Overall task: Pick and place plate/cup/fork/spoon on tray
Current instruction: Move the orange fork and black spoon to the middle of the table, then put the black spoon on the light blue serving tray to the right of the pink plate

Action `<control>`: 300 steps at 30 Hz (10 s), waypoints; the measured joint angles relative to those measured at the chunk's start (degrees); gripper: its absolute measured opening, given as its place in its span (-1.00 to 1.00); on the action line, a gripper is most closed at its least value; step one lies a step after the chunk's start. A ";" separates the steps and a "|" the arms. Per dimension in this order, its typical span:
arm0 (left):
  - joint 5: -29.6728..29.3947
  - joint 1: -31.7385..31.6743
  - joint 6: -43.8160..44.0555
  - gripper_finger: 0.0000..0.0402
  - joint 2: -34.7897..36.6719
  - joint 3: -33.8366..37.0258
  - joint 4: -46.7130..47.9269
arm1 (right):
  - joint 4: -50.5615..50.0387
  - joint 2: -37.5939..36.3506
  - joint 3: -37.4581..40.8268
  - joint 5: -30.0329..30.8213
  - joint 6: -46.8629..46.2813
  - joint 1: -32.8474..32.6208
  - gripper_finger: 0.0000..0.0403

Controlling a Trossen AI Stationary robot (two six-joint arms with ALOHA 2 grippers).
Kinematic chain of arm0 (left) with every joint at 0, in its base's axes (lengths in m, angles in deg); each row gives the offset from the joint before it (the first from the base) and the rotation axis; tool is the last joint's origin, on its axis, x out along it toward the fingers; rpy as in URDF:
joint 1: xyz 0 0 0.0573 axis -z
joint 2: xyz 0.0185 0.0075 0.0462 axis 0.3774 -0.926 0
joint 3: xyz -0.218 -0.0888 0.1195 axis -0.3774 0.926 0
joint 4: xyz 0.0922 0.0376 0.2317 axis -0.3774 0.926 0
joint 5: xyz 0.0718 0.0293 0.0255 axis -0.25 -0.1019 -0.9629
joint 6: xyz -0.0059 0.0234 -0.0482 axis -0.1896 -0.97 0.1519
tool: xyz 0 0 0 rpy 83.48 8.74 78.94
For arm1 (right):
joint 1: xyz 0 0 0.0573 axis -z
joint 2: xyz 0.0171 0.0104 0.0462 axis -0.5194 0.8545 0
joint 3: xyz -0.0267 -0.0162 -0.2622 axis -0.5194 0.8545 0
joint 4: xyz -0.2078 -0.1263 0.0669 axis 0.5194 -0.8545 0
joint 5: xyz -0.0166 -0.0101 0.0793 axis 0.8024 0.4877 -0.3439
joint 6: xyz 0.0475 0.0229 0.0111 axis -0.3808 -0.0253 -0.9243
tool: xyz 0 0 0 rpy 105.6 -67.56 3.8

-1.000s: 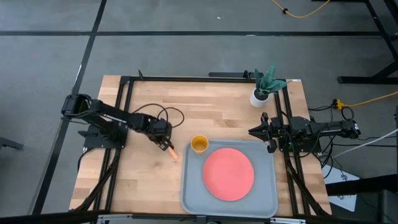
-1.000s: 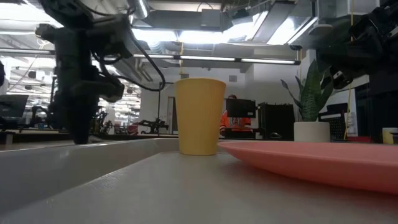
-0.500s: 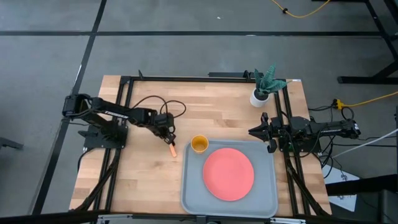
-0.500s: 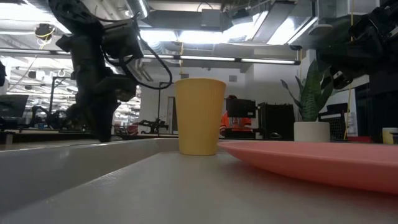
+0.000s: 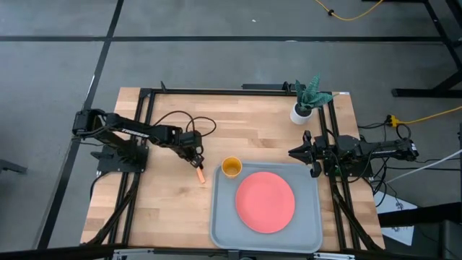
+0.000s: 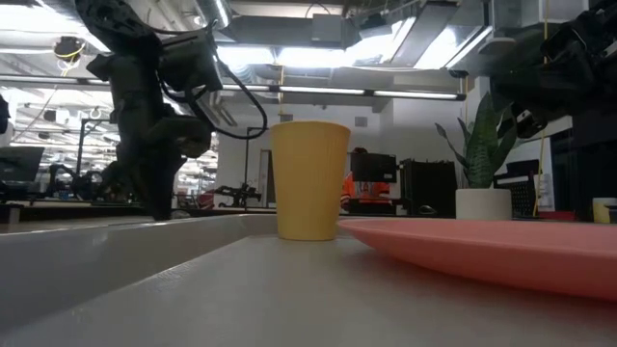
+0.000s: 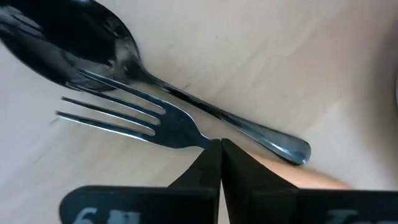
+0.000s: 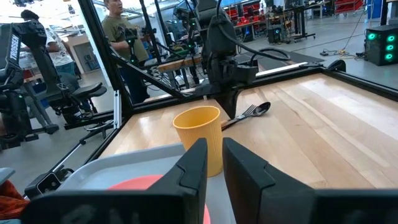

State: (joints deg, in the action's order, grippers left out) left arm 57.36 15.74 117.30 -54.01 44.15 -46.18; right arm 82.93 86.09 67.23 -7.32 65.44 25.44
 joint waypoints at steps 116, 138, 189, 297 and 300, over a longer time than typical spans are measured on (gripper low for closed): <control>-2.55 31.62 -7.02 -1.00 9.41 -2.32 26.47 | 32.87 2.59 0.02 9.64 4.35 0.04 -0.72; -20.24 26.64 -46.78 -1.00 40.90 24.75 -46.75 | 13.38 53.30 -38.78 18.32 12.56 7.60 -0.72; -5.11 17.38 -27.51 -1.00 40.46 35.28 -55.24 | -15.07 109.35 -90.62 -3.59 -0.48 19.43 -0.72; 6.37 16.04 -50.38 -1.00 54.27 35.32 -59.86 | -9.57 116.37 -90.51 -21.94 2.74 19.26 -0.72; 6.47 15.43 -50.38 -1.00 60.34 35.32 -59.99 | -8.06 116.32 -90.51 -21.97 2.75 19.23 -0.72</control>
State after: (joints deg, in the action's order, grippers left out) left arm 63.83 31.17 66.92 6.33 79.48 -106.17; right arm 74.88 202.41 -23.28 -29.28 68.19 44.68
